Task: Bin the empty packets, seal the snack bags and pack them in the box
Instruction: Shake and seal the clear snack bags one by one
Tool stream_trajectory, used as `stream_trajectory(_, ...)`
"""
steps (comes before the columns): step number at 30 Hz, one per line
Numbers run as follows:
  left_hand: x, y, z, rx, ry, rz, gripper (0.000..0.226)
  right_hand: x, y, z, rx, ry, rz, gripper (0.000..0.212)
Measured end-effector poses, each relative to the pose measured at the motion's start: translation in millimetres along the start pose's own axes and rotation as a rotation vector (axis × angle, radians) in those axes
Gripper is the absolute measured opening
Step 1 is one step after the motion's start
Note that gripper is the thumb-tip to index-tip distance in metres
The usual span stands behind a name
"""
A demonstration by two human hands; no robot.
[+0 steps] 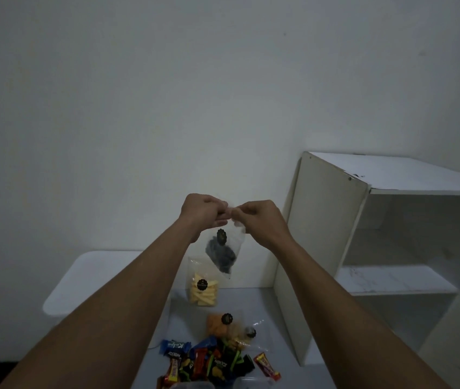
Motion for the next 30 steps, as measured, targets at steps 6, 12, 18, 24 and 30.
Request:
stream_trajectory(6,-10,0,2,-0.147,0.018,0.076,0.01,0,-4,-1,-0.118,0.206,0.231,0.016)
stream_trajectory(12,-17,-7,5,-0.159,-0.005,0.101,0.012,0,0,-5,-0.154,0.276,0.313,0.015)
stream_trajectory(18,-23,-6,13,-0.066,-0.025,0.101,0.013,12,7,-6,-0.138,0.211,0.226,0.036)
stream_trajectory(24,-31,4,24,0.013,-0.013,0.06,0.014,50,23,1,-0.071,0.144,-0.027,0.006)
stream_trajectory(30,-110,8,39,0.104,-0.109,0.228,0.055,86,29,10,0.025,0.213,0.089,0.023)
Point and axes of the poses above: each hand's wrist, its own z-axis towards the middle knuckle, its own y-axis out of the palm, x = y × z, the point moved 1 cm from there along z, towards the middle knuckle, and after that the axes turned 5 degrees about z, right-handed, at the moved point
